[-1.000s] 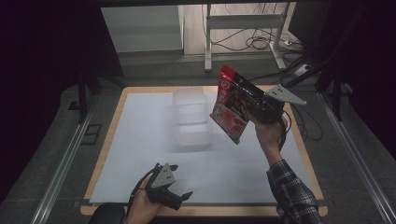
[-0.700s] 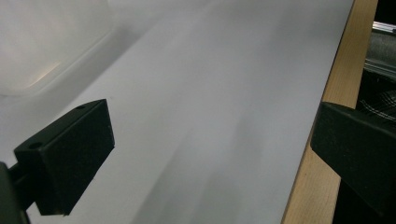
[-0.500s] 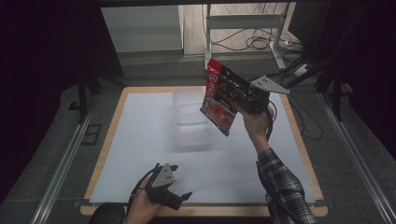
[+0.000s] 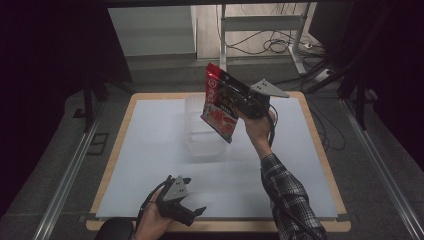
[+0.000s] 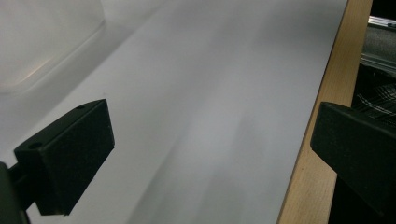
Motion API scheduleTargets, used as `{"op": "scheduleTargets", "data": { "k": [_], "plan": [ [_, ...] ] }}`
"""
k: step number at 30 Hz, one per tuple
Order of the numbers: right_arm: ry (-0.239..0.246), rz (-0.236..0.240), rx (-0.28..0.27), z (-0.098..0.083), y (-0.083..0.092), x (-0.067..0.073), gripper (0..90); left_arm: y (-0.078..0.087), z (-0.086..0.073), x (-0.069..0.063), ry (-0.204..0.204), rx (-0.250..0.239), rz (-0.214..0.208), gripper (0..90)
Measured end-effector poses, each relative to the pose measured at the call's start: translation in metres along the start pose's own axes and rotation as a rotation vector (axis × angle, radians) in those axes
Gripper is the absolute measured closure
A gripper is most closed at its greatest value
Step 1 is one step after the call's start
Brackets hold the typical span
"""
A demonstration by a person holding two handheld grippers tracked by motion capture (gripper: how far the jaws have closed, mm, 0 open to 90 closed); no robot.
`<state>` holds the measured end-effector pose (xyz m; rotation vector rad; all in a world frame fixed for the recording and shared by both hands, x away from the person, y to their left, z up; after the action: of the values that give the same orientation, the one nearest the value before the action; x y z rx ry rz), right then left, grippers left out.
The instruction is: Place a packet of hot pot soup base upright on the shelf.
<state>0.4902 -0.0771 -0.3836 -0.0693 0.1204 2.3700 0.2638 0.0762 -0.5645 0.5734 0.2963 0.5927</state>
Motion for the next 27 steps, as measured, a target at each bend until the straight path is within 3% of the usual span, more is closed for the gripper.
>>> {"op": "scheduleTargets", "data": {
  "k": [7,16,27],
  "plan": [
    [0.007,0.048,-0.009,-0.004,-0.013,0.014,77.0,0.000,-0.001,0.001,0.001,0.008,-0.001,0.0],
    [0.027,0.109,0.018,-0.018,-0.017,0.026,76.2,-0.001,-0.001,0.000,0.002,0.012,0.000,0.0],
    [0.056,0.132,0.054,-0.037,-0.031,0.041,75.7,-0.002,-0.003,0.000,-0.005,0.024,0.001,0.0]
  ]
}}
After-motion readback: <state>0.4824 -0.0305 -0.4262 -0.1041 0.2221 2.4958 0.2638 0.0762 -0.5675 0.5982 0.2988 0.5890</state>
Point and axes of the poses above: each handheld gripper's, and its own axes: y roughly backward along the jaws, z roughly out of its top, x roughly to its left, the point moved 7 cm from there along -y, roughly forward along the jaws, and after that the axes turned 8 degrees about y, right-handed, at the moved point
